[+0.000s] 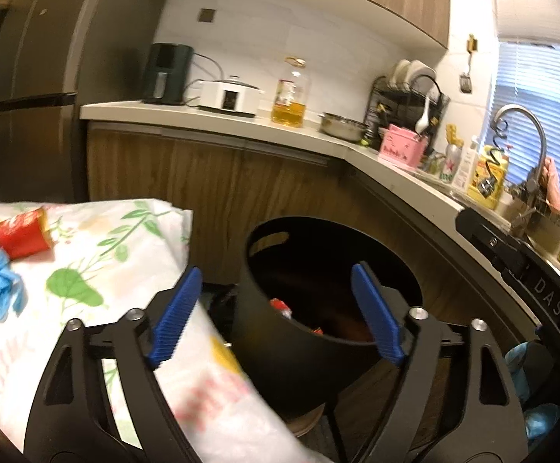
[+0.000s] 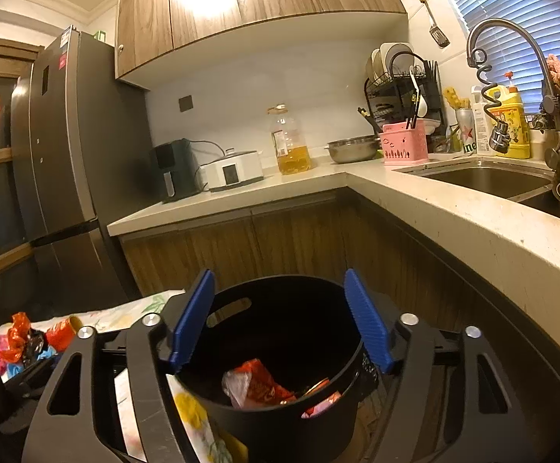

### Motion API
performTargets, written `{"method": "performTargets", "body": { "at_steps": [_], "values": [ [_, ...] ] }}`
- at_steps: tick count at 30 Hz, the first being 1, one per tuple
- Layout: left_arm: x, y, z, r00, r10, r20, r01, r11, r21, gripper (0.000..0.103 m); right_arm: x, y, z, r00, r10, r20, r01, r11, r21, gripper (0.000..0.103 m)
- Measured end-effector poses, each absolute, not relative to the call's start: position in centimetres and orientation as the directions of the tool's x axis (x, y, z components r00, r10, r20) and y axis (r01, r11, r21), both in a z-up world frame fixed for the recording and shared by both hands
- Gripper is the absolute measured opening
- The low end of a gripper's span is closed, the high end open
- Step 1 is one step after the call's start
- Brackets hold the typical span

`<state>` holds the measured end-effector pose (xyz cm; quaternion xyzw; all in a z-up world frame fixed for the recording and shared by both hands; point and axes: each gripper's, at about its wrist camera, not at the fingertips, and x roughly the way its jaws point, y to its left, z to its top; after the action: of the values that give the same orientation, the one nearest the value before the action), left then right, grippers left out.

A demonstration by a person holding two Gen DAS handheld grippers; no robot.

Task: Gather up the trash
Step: 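Move both tools back over the trash pile on the table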

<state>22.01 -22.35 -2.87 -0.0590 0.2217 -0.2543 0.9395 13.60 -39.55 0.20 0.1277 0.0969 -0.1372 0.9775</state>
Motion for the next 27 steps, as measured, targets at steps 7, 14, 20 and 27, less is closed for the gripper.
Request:
{"method": "performTargets", "body": {
  "at_steps": [7,14,20,27],
  "values": [
    [19.7,-18.2,-2.5,0.833,-0.413,-0.369,0.350,0.909,-0.226,0.095,12.2,-37.4,-0.1,0.949,-0.208,-0.235,0.265,0.934,0.241,0.083],
    [17.6,-14.3,-2.4,0.866,-0.333,-0.372,0.274,0.940,-0.203,0.096,11.2,-34.3,-0.4,0.956,-0.187,-0.225,0.240,0.941,0.237,0.084],
    [16.4,-10.3,-2.3,0.899,-0.230,-0.372,0.175,0.969,-0.175,0.096,11.7,-31.2,-0.6,0.965,-0.139,-0.221,0.191,0.953,0.237,0.084],
    [15.5,-4.6,-2.6,0.922,-0.103,-0.374,0.044,0.985,-0.164,0.096,13.9,-26.1,-1.5,0.970,-0.026,-0.242,0.086,0.967,0.240,0.084]
  ]
}}
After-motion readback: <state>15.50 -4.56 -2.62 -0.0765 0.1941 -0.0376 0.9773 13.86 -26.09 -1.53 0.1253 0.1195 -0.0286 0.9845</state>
